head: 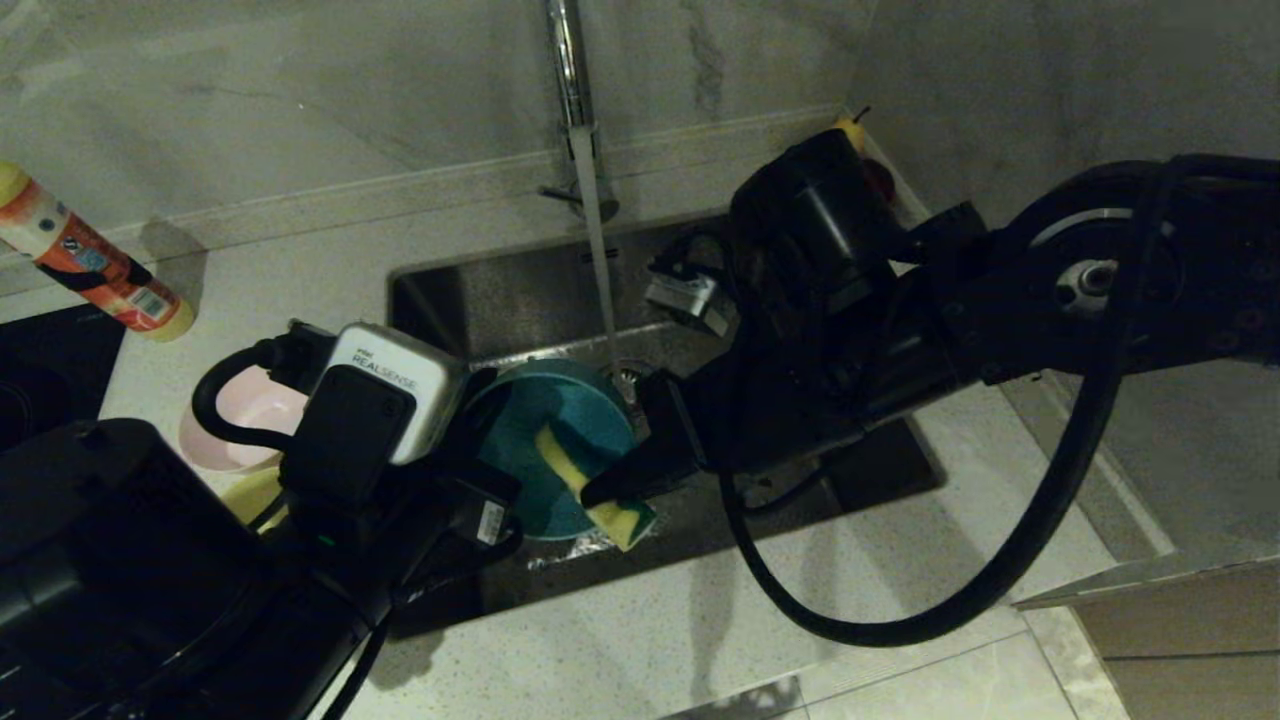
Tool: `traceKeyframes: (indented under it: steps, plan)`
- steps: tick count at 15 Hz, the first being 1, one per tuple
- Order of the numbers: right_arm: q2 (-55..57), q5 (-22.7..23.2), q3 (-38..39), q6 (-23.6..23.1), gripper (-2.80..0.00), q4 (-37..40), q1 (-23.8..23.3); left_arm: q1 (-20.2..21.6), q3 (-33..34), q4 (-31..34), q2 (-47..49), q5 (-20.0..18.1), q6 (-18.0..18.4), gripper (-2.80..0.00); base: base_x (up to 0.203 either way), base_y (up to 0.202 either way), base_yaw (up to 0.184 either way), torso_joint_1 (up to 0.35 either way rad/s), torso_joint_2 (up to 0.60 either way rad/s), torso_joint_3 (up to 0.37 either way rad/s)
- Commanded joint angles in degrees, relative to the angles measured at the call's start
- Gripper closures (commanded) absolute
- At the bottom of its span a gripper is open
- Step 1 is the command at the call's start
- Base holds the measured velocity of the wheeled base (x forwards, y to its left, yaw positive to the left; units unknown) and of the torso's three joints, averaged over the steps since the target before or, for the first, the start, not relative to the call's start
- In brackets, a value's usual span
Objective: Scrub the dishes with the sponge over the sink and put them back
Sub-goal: Wipe the bowl
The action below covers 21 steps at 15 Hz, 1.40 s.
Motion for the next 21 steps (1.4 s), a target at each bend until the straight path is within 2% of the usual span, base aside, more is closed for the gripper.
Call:
traceKeyframes:
  steps: [1,11,16,21]
  plan:
    - [-1.1,0.2,-0.5,0.3,0.00,0.0,-0.9,0.0,0.1,-0.4,-0.1,0.2,0.2,0.00,0.000,0.000,0.000,0.000,0.00,0.000]
    - [0.2,0.3,-5.7,0.1,0.00,-0.4,-0.8,-0.1,0.9,-1.7,0.4,0.1,0.2,0.00,0.000,0.000,0.000,0.000,0.00,0.000]
    - [2.7,0.2,-5.4,0.2,0.00,-0.1,2.6,-0.1,0.7,-2.6,0.3,0.1,0.1,0.00,0.000,0.000,0.000,0.000,0.00,0.000]
    - [4.2,0.1,-4.5,0.3,0.00,0.4,4.0,-0.1,0.8,-2.7,-0.4,0.1,0.1,0.00,0.000,0.000,0.000,0.000,0.00,0.000]
